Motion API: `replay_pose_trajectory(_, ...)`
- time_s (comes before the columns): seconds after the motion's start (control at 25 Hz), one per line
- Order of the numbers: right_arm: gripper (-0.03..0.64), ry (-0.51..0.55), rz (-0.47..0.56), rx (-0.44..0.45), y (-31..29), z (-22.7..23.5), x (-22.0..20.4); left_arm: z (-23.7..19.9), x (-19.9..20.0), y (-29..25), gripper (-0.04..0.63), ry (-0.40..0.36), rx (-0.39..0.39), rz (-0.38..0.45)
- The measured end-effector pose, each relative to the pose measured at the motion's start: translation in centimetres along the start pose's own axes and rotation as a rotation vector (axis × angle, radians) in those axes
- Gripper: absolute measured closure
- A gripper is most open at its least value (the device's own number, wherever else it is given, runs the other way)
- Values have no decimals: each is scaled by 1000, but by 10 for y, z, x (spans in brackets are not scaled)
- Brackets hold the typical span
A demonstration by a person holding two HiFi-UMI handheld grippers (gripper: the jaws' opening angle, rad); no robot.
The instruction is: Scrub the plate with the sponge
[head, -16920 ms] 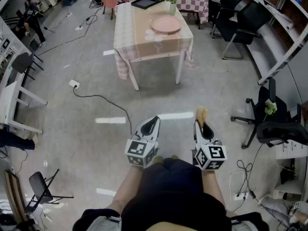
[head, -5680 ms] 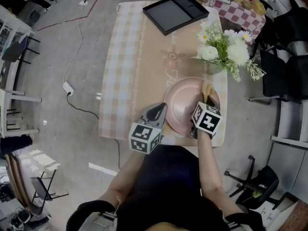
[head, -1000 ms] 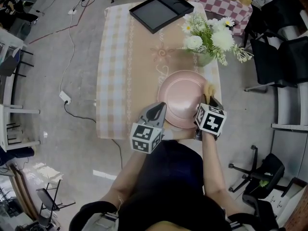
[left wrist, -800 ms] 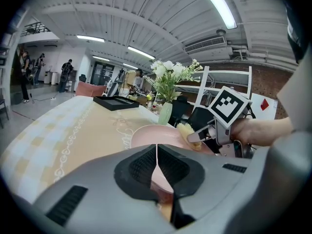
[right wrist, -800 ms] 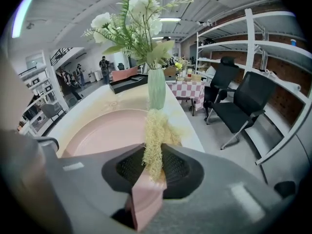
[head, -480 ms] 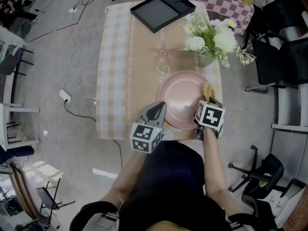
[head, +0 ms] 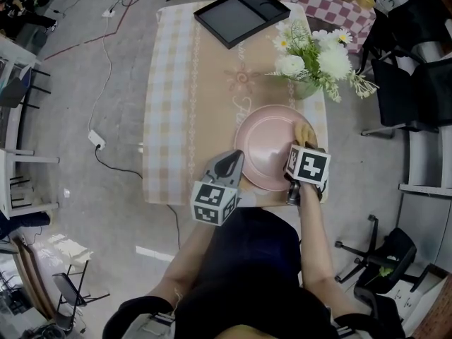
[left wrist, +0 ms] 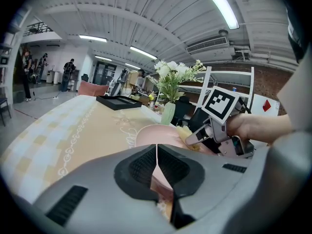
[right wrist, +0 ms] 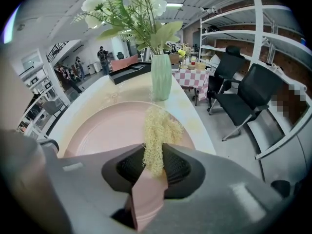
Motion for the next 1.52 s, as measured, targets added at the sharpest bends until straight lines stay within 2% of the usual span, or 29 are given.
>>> replay_pose_trajectory(0.72,528,56,-6,41,-4,-25,2,-10,0,5,578,8,21,2)
replay_pose_trajectory(1.52,528,67,-17,129,-8,-63,2,-22,-2,16,578,23,58,9)
Point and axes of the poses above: the fingertips, and each gripper's own axes: y backward along the fingers, z to its right, x out of its top, the point moved 4 cm from there along y, backward along the fingers, and after that the axes turned 8 degrees about z, right-handed, at the moved point
